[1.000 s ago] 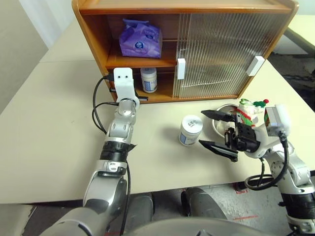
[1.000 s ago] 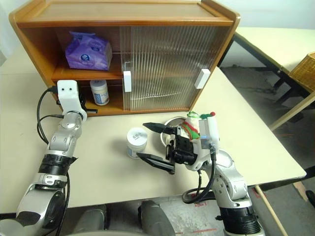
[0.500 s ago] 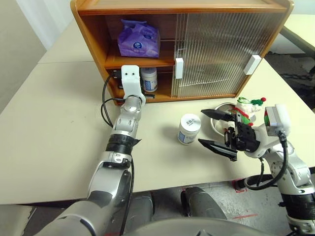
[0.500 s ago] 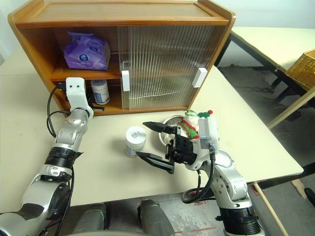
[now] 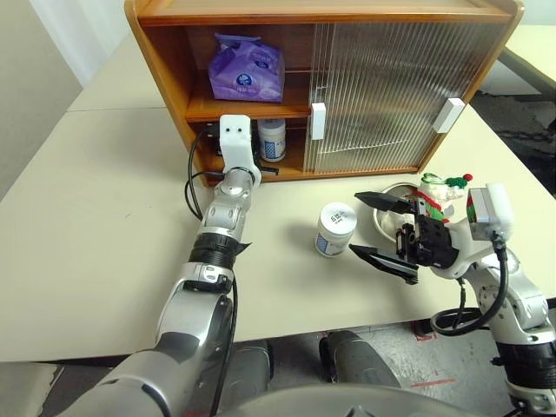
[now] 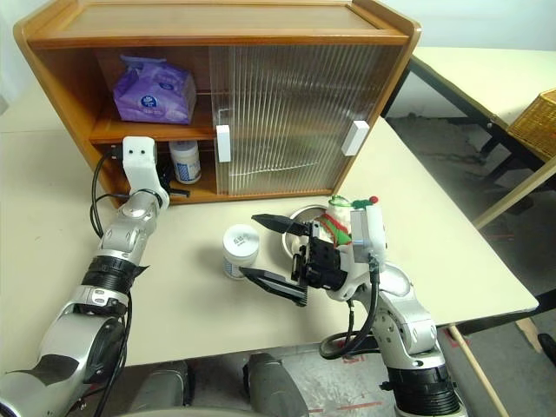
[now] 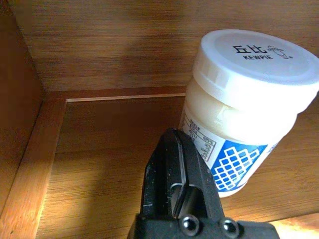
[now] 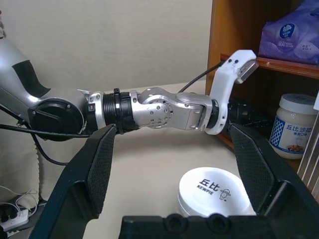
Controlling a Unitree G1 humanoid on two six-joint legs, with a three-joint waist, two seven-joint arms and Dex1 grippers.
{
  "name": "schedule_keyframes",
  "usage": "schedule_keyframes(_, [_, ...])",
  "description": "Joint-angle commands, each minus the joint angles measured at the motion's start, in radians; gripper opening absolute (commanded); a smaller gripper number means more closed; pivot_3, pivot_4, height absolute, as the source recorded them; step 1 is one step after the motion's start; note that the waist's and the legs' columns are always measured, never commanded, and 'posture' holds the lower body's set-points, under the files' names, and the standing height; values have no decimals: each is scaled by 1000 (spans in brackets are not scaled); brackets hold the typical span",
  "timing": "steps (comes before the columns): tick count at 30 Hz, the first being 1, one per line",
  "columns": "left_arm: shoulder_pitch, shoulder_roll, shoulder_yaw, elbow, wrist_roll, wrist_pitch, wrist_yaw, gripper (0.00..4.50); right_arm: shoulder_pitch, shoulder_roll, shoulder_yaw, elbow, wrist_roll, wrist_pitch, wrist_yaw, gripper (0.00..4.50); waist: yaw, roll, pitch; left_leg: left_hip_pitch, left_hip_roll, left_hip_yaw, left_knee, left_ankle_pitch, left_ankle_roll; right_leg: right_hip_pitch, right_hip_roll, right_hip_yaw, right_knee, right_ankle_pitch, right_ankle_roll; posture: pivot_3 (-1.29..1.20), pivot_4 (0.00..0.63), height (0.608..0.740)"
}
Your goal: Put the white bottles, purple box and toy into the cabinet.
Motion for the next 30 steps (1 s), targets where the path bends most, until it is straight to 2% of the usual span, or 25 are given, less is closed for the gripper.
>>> schedule_keyframes(1, [-29,-4,-23,41,4,-21,-32,26,11,-2,1,-17,-9,-6,-2,4500,0,0,0,0,0,0,0,0,0,0,0,0,0,0,0,-172,71,740])
schedule_keyframes(12, [-56,-27,-51,113,-1,-81,-109,26,31,-9,-8,-35,-7,-7,-10,4500,-8,0,0,0,-1,0,1,0,0,0,-1,0,0,1,2,-193,58,740])
schedule_keyframes(20, [-49,-23,-44,101,1,-76,-101,26,37,-11,-9,-40,-6,-7,-11,4500,-21,0,0,0,-1,1,1,0,1,1,-1,0,0,0,4,-191,60,740])
schedule_keyframes(26, [107,43,-29,-157,-8,48,-108,26,39,-13,-9,-31,-5,-7,-7,4500,-43,1,-1,0,-1,1,1,1,0,1,0,0,0,-2,7,-178,67,740])
schedule_keyframes(30, [261,123,-42,-397,-64,120,-247,26,38,-21,-24,-11,4,9,-14,4500,-48,1,-1,0,-1,1,0,1,0,0,1,0,0,-3,5,-169,70,740])
